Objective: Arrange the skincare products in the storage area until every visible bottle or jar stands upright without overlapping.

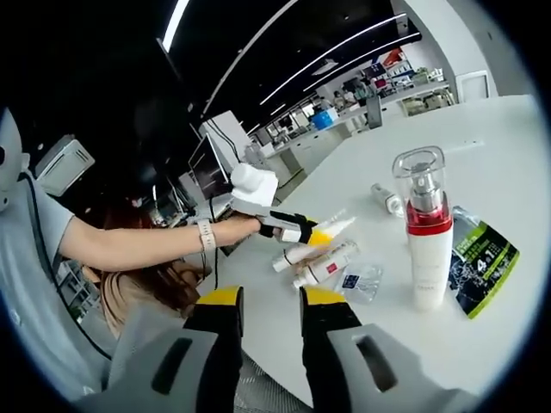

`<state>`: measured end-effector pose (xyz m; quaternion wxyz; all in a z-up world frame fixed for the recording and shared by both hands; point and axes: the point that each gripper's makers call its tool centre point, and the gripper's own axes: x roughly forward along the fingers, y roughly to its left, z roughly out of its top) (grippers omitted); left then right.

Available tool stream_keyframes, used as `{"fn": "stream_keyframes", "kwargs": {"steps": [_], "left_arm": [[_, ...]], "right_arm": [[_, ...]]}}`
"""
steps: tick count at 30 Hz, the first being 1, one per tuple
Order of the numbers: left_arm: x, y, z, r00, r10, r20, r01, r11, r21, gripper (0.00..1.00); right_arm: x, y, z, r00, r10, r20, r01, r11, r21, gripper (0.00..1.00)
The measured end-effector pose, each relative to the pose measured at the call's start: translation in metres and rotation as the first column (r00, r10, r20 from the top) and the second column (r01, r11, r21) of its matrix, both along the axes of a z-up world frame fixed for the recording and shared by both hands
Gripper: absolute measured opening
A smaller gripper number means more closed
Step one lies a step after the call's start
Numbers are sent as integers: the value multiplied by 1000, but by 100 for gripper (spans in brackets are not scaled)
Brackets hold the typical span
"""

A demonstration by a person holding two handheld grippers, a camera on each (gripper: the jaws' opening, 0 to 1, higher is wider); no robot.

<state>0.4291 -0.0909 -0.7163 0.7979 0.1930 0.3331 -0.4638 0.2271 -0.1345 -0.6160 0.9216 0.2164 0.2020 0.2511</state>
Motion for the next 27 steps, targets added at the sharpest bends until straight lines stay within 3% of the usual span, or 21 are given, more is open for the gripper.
{"fn": "stream_keyframes", "kwargs": {"steps": [12, 27], "left_arm": [[-20, 13, 40, 998, 18, 59, -11, 993, -116, 15], [-48, 17, 68, 995, 31, 94, -12, 980, -197, 14]], "right_arm": [[11, 1, 4, 1000, -27, 16, 26, 998, 60, 24], [30, 4, 13, 998, -41, 39, 38, 996, 79, 18]]}}
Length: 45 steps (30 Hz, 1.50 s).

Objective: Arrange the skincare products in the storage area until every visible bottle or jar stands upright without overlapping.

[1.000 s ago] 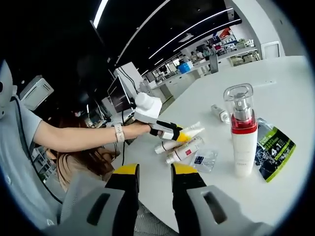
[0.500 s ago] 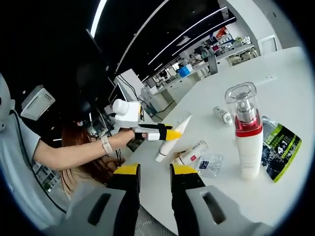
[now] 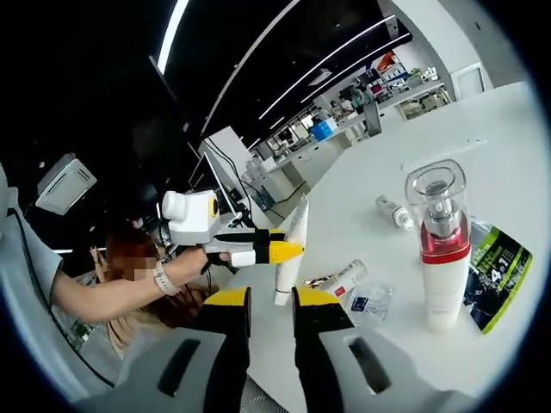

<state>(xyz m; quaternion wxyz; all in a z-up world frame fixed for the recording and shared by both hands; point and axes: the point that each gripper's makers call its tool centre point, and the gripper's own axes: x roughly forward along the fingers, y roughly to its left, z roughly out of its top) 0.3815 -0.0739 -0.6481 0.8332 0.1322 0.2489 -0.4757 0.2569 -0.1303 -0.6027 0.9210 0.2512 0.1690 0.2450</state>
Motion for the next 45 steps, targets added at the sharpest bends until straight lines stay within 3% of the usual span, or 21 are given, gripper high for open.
{"fn": "stream_keyframes", "kwargs": {"steps": [15, 27, 41, 45], "left_arm": [[-30, 1, 26, 999, -16, 40, 19, 998, -59, 14], [-63, -21, 41, 995, -79, 65, 85, 991, -105, 14], [-102, -50, 48, 965, -199, 168, 212, 975, -62, 15], [-101, -51, 48, 967, -184, 178, 197, 978, -64, 15]], "right_arm": [[26, 16, 8, 999, 20, 26, -19, 999, -29, 22], [38, 17, 14, 999, 5, 39, -4, 1000, -28, 27], [41, 10, 10, 999, -30, 11, 30, 999, 43, 26], [38, 6, 11, 999, -45, 13, 45, 997, 60, 22]]}}
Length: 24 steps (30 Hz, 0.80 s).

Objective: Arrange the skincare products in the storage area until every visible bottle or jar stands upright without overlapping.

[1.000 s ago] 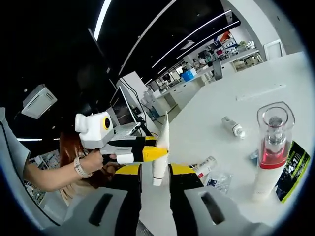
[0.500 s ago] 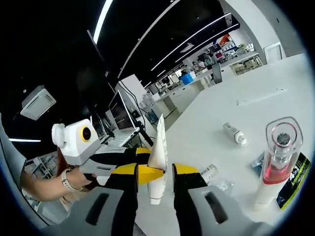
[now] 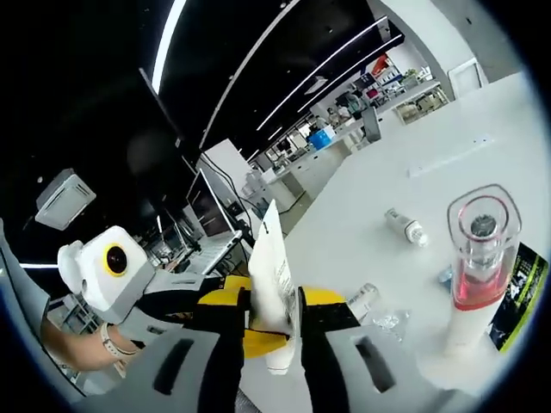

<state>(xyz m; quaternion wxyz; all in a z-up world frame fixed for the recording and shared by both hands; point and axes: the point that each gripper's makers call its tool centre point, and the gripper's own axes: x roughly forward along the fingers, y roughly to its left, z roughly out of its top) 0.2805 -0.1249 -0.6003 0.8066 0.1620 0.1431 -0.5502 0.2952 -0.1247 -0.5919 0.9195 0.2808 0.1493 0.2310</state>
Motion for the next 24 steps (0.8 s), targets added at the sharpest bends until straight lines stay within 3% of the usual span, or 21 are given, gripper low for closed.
{"fn": "stream_keyframes", "kwargs": {"steps": [6, 13, 16, 20, 24], "left_arm": [[-1, -6, 0, 998, 5, 61, -7, 999, 35, 16], [-2, -14, 6, 996, 8, 91, -10, 1000, 16, 22], [-2, -16, 6, 997, -4, 82, 2, 1000, 25, 25], [-5, -18, 8, 994, -40, 98, 39, 999, 11, 28], [-7, -19, 6, 995, -75, 61, 75, 997, 9, 28]], "right_arm": [[-2, -5, 1, 1000, -20, 12, 21, 1000, -24, 17], [-1, -15, 8, 997, -52, 51, 54, 998, -35, 11], [-3, -17, 8, 997, -39, 67, 44, 995, -87, 9], [-5, -21, 10, 996, -25, 80, 33, 995, -97, 7], [-7, -22, 9, 995, 11, 101, 9, 981, -196, 7]]}}
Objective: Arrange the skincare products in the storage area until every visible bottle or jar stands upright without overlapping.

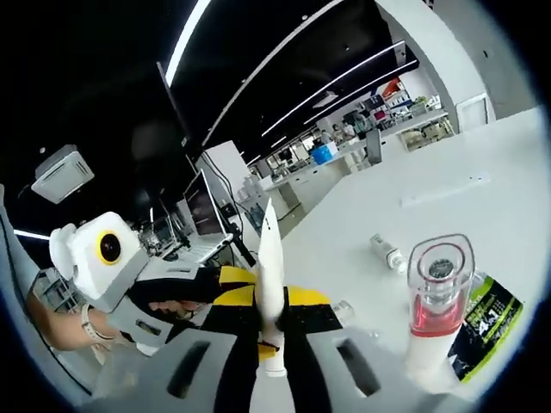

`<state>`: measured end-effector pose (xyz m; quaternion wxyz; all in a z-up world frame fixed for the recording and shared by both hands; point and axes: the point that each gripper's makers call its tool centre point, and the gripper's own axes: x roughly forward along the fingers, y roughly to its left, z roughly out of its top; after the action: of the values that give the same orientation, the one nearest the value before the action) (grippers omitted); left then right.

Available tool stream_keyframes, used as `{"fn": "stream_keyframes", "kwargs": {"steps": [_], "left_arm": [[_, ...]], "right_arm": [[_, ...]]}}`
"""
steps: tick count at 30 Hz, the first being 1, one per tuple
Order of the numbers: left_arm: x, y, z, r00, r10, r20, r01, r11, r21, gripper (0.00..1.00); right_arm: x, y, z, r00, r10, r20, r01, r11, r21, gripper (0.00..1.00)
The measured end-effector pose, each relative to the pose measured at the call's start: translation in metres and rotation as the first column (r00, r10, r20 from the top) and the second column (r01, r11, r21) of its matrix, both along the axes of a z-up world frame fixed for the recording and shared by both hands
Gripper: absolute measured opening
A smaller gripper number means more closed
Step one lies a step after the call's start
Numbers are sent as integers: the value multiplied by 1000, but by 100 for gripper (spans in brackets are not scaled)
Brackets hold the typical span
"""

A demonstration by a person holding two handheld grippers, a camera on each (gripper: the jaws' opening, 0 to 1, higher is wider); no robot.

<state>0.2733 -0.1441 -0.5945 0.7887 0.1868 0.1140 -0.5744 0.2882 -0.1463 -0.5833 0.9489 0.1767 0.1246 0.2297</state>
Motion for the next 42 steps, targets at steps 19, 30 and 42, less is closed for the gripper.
{"fn": "stream_keyframes", "kwargs": {"steps": [19, 30, 42], "left_arm": [[-13, 1, -17, 957, -176, -232, 174, 984, -28, 22], [-32, -11, -27, 913, -317, -255, 309, 948, -72, 23], [-41, -10, -41, 894, -359, -269, 357, 932, -58, 19]], "right_arm": [[-21, -4, 6, 957, 281, 67, -262, 942, -212, 8], [-32, 8, 12, 870, 489, 61, -449, 837, -315, 8], [-41, 19, 2, 773, 635, -1, -591, 720, -364, 8]]}}
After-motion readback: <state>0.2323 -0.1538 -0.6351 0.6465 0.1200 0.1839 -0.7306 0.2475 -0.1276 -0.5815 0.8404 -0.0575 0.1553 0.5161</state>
